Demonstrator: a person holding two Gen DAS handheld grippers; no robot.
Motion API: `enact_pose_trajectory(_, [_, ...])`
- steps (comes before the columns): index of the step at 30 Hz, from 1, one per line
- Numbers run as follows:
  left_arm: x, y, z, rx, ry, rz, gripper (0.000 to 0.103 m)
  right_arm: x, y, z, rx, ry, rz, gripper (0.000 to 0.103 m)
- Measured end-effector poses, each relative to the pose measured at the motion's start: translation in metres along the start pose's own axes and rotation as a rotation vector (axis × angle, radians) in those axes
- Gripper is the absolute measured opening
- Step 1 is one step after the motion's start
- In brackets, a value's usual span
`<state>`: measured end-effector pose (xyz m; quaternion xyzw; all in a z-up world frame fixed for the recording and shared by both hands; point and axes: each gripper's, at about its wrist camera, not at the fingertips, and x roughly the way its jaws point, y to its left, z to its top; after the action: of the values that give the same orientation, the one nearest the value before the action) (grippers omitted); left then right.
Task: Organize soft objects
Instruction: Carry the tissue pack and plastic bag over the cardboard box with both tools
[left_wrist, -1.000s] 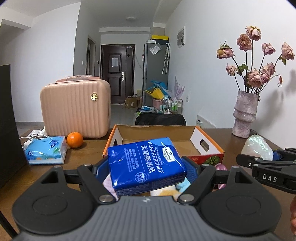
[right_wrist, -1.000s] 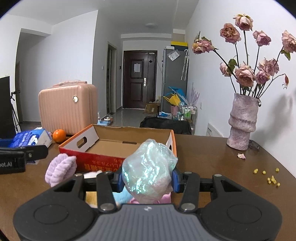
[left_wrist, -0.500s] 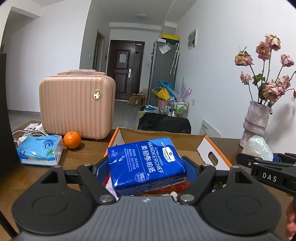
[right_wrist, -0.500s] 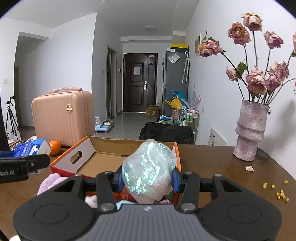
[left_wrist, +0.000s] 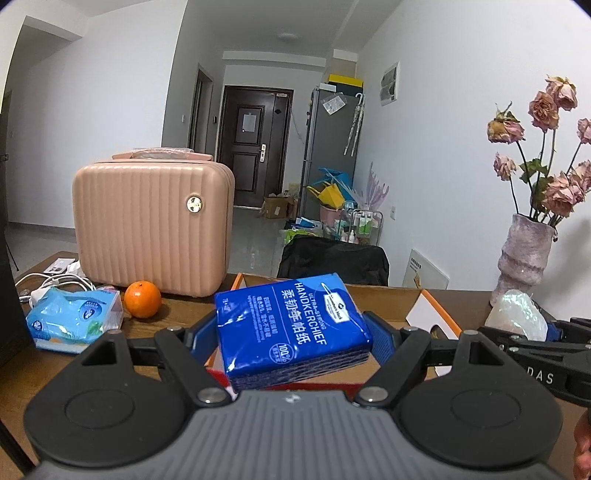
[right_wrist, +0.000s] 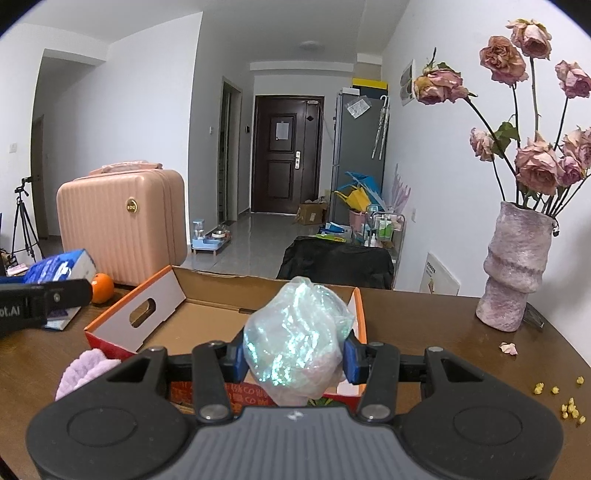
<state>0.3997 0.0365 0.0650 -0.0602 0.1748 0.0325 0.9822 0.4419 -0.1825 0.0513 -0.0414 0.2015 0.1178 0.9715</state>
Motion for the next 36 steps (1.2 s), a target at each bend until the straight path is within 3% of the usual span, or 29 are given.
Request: enact_pose_trajectory(36, [0.107,-0.005,0.009,0.109,0.087,0.059,0.081,0.104,-0.003,0.023,-0.060,0.107,0.020,0.047])
